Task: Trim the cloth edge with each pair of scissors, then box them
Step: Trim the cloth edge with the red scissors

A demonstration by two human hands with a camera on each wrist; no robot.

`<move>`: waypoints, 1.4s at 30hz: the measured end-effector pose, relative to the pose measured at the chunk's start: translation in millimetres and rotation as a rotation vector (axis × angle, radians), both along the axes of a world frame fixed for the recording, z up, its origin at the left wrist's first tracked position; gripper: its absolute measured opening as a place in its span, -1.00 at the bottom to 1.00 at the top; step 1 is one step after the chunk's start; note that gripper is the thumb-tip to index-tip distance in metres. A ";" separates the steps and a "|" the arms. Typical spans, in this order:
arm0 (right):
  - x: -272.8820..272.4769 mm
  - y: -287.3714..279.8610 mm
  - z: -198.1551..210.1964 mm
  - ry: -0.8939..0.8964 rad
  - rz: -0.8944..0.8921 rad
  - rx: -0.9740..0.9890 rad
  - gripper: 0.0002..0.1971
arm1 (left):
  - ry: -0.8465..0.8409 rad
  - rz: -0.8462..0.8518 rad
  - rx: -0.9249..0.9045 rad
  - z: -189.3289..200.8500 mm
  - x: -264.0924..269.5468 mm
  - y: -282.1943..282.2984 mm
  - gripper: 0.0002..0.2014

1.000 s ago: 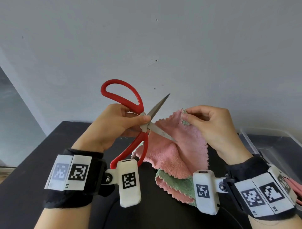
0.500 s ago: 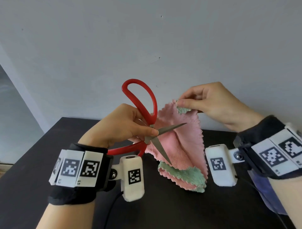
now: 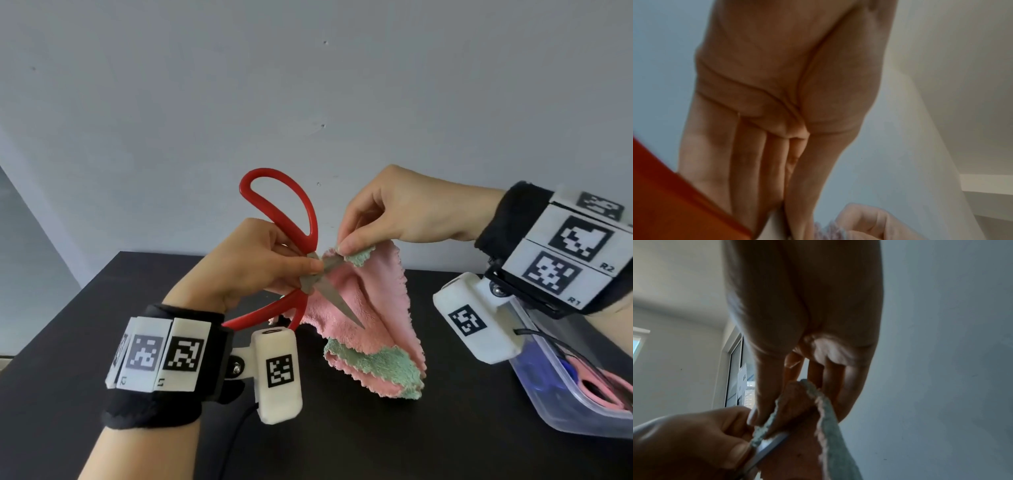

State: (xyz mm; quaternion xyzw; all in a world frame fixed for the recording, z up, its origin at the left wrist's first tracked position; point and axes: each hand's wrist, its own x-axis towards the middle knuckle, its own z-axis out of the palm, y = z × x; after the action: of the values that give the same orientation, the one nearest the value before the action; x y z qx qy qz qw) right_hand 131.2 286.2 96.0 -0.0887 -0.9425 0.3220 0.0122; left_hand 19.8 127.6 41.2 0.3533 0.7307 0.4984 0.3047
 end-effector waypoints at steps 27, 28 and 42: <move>-18.5 -16.9 21.5 -0.281 0.000 0.245 -0.63 | -0.043 -0.023 0.095 1.2 5.3 2.6 -0.85; -18.0 -15.4 20.3 -0.278 0.005 0.228 -0.62 | -0.039 -0.026 0.093 1.3 4.7 2.4 -0.85; -13.8 0.6 11.4 -0.229 -0.025 0.079 -0.61 | -0.068 -0.003 0.098 -1.8 1.4 3.0 -0.87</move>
State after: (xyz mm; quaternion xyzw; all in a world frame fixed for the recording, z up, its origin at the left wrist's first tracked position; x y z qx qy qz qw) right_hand 117.4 286.7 107.4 -0.1363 -0.9486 0.2719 -0.0879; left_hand 21.2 130.6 39.4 0.3518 0.6941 0.5448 0.3125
